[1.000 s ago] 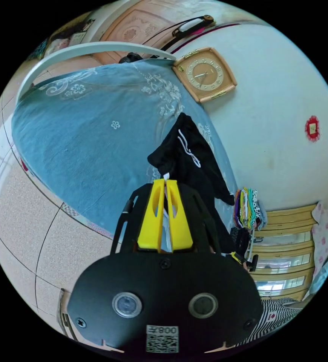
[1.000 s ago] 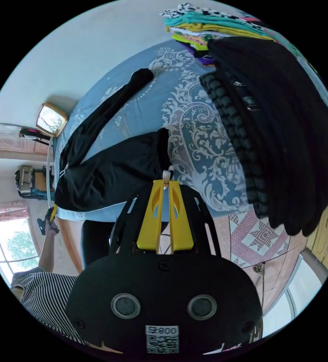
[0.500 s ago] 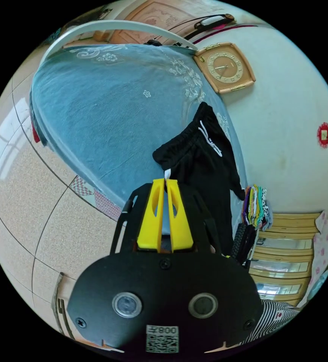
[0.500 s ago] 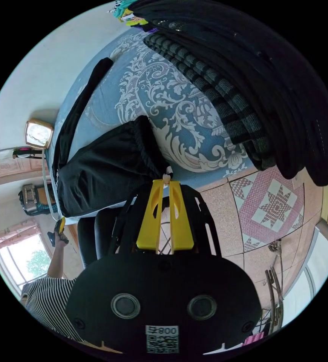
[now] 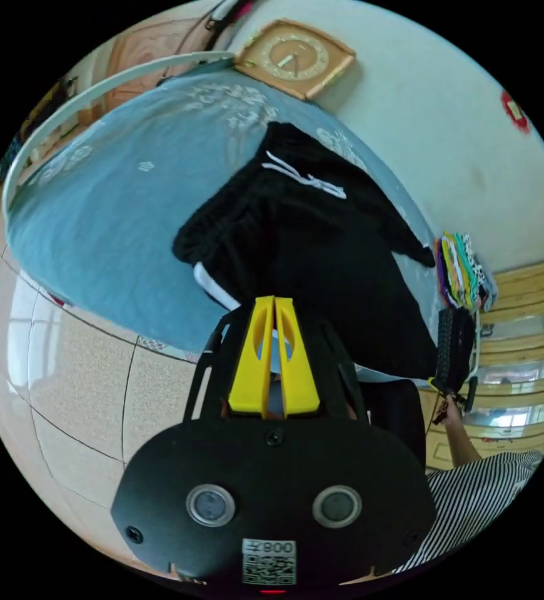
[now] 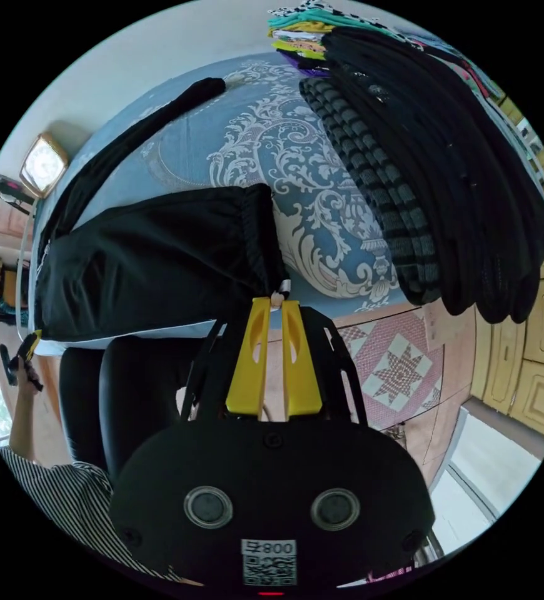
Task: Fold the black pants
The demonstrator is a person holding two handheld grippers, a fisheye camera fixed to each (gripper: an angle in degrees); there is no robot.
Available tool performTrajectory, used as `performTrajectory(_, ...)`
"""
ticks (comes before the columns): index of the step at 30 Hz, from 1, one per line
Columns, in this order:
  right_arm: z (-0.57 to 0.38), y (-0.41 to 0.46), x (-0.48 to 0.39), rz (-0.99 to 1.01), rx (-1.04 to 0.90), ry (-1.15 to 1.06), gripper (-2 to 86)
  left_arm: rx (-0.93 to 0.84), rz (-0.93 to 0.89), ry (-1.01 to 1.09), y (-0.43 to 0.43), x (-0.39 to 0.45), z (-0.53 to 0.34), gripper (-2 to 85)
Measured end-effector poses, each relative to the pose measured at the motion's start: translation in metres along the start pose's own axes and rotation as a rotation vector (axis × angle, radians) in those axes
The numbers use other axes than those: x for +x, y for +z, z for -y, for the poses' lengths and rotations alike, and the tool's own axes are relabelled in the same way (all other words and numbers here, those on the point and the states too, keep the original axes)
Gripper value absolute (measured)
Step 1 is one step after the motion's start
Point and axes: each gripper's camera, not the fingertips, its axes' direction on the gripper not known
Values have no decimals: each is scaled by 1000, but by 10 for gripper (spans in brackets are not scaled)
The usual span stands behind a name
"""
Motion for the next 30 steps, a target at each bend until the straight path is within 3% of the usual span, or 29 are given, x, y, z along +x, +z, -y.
performTrajectory(2, -2, 1, 0, 3, 25, 16, 26, -126, 42, 32, 39, 16, 14, 2)
performTrajectory(6, 2, -3, 18, 131, -24, 74, 25, -102, 83, 50, 58, 30, 20, 3)
performTrajectory(12, 7, -23, 40, 162, 101, 164, 22, 46, 100, 38, 65, 41, 22, 13)
performTrajectory(16, 35, -36, 49, 242, 182, 197, 38, 67, 26, 154, 97, 79, 51, 33)
performTrajectory(23, 167, -44, 8, 310, 283, -10, 64, 11, -112, 490, 195, 197, 146, 68)
performTrajectory(30, 320, -23, -22, 320, 272, -96, 75, -45, -45, 714, 285, 284, 201, 79)
